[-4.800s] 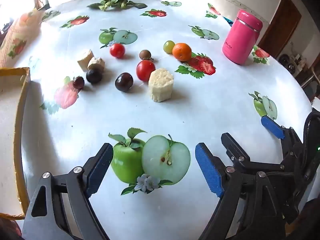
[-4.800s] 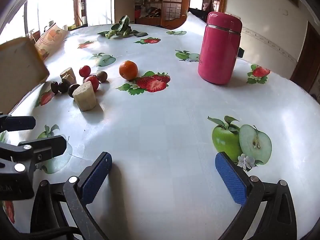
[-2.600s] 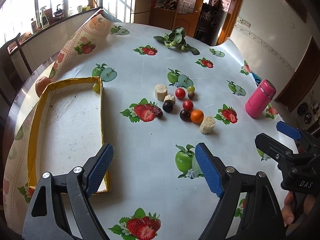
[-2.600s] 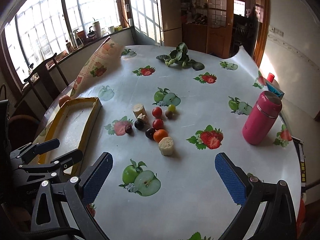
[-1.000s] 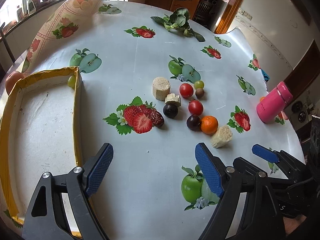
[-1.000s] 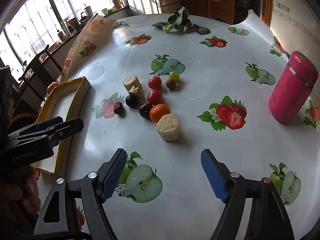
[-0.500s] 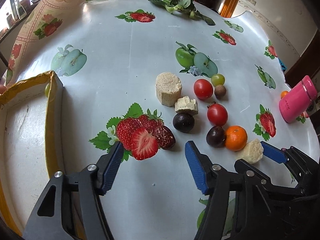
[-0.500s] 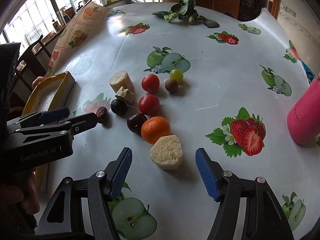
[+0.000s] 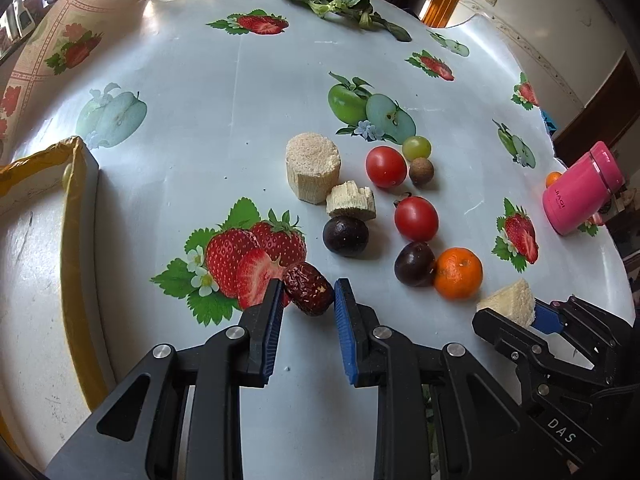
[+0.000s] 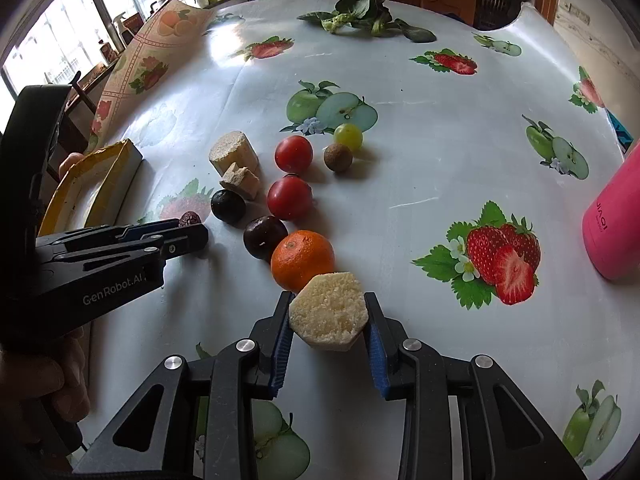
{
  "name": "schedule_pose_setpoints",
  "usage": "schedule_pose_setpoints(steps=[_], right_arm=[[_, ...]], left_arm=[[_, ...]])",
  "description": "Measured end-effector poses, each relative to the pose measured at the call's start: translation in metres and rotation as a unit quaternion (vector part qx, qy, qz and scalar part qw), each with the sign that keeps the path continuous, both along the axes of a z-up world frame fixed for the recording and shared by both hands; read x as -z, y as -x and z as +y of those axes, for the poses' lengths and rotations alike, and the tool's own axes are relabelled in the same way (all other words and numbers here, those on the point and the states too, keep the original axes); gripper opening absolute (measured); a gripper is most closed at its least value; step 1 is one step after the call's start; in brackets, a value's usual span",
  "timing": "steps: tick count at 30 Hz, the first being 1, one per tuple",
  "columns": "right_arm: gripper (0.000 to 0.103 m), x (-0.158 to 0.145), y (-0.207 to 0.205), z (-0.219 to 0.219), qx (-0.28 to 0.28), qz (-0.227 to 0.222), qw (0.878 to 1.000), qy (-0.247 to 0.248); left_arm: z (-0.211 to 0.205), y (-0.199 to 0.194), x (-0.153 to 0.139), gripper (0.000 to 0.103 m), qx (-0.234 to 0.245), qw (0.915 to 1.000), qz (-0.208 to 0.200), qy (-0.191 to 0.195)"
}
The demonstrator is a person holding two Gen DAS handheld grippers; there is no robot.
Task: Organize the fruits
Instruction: 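Carry the date and bread into the yellow tray and release both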
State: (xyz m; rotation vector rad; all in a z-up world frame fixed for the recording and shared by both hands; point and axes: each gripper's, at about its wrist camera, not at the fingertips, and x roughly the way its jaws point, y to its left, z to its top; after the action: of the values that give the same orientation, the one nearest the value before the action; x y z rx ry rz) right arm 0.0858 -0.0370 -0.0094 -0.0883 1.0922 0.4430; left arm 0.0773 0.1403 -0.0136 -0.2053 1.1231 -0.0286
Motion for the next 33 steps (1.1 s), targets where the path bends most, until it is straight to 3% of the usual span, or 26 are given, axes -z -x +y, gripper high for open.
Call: schedule_pose_setpoints(steps=[13,33], right_arm=[[0.034,-0.039,0.046,0.009,-0.025,-0.004,0.998,-0.049],[0.034,-0.064,0.114,0.123,-0.172,-0.015,0.982,-0.082]], left_arm=[[0.036,0.072,-0.040,0.023,-0.051,0.9984,-0.019,0.012],[0.128,0.159,-0.052,0.023,-0.146,0.9889,-0.027,0.008]])
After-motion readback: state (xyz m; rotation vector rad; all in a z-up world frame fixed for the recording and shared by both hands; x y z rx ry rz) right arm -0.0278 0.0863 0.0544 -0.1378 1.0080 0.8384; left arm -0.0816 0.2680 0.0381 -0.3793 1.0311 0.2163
